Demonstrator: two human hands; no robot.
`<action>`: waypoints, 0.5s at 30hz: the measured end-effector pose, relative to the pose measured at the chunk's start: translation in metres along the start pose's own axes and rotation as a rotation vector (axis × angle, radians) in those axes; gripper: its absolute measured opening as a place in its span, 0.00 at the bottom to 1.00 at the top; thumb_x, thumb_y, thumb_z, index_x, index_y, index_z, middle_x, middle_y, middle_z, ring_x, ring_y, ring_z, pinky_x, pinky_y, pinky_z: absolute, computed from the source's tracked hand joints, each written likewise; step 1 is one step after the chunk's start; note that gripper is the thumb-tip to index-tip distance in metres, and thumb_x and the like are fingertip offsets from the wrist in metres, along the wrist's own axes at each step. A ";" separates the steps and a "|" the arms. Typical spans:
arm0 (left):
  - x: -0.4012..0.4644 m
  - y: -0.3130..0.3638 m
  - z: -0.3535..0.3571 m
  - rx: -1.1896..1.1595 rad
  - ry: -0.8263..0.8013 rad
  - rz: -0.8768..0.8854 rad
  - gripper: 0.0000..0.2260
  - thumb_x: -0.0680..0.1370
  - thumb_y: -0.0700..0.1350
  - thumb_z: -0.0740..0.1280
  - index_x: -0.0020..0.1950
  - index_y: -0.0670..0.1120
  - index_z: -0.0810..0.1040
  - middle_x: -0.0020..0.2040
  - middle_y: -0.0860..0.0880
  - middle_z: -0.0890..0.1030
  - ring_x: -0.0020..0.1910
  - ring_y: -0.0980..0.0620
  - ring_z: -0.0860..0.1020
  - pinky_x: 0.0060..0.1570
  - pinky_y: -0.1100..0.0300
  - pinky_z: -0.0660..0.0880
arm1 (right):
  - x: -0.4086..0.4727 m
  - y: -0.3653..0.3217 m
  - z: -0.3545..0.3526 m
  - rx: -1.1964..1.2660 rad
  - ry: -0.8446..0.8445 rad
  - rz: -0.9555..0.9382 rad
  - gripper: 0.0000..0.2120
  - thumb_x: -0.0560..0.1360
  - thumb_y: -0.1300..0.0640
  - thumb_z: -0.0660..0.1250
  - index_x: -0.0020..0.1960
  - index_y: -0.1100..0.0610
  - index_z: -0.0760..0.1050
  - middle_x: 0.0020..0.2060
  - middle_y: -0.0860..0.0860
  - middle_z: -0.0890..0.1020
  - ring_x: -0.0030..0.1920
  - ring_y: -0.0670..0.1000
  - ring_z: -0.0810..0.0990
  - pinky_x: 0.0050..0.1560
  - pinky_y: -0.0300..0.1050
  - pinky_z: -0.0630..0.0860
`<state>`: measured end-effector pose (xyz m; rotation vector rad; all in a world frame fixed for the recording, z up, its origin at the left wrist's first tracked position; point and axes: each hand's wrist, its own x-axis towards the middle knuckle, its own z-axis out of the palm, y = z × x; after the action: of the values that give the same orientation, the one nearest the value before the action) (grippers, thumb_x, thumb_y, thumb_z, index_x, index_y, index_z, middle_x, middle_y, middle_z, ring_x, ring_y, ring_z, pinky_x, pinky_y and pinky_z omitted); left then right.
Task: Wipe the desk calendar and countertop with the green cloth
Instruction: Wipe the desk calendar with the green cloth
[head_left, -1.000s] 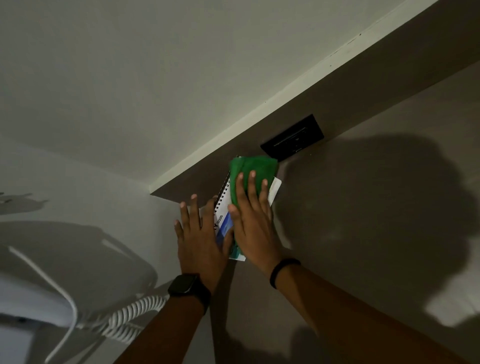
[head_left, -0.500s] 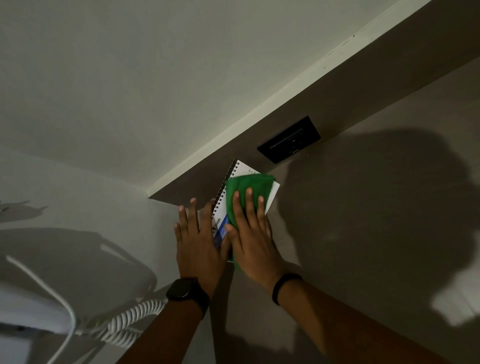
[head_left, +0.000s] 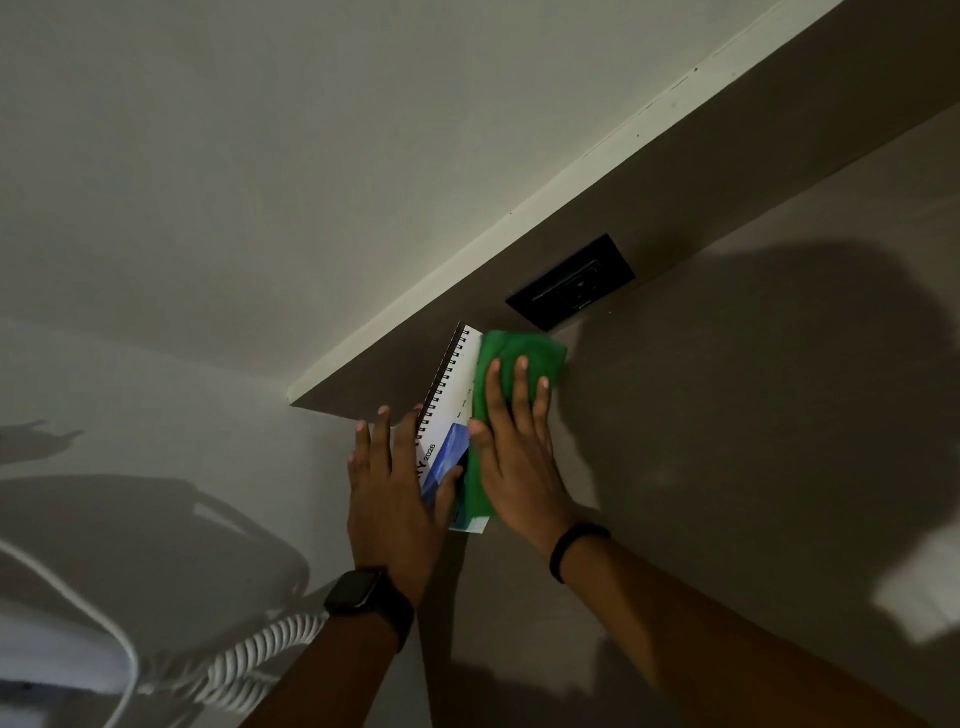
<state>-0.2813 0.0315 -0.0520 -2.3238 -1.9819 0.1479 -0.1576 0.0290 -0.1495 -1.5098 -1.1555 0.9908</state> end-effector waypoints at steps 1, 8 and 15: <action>0.000 0.000 0.001 0.003 0.004 0.000 0.39 0.80 0.64 0.66 0.85 0.49 0.57 0.86 0.43 0.57 0.85 0.37 0.53 0.77 0.29 0.65 | 0.008 -0.006 -0.002 0.004 0.028 0.005 0.30 0.81 0.34 0.38 0.78 0.36 0.28 0.82 0.47 0.34 0.81 0.57 0.29 0.81 0.66 0.48; 0.001 -0.003 0.001 0.001 -0.005 0.015 0.39 0.80 0.64 0.67 0.85 0.52 0.54 0.87 0.44 0.56 0.85 0.38 0.52 0.79 0.32 0.61 | -0.019 0.004 0.013 -0.076 -0.012 -0.112 0.30 0.84 0.38 0.43 0.82 0.40 0.36 0.83 0.48 0.37 0.82 0.57 0.33 0.79 0.68 0.57; 0.000 -0.003 0.004 0.020 0.028 0.028 0.38 0.81 0.65 0.66 0.85 0.52 0.54 0.86 0.43 0.57 0.85 0.37 0.53 0.79 0.31 0.60 | 0.013 -0.017 0.010 -0.058 0.078 -0.141 0.29 0.84 0.37 0.41 0.82 0.39 0.35 0.83 0.48 0.37 0.82 0.61 0.37 0.77 0.68 0.56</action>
<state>-0.2851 0.0322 -0.0555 -2.3292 -1.9274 0.1355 -0.1672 0.0455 -0.1360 -1.4775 -1.2262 0.8028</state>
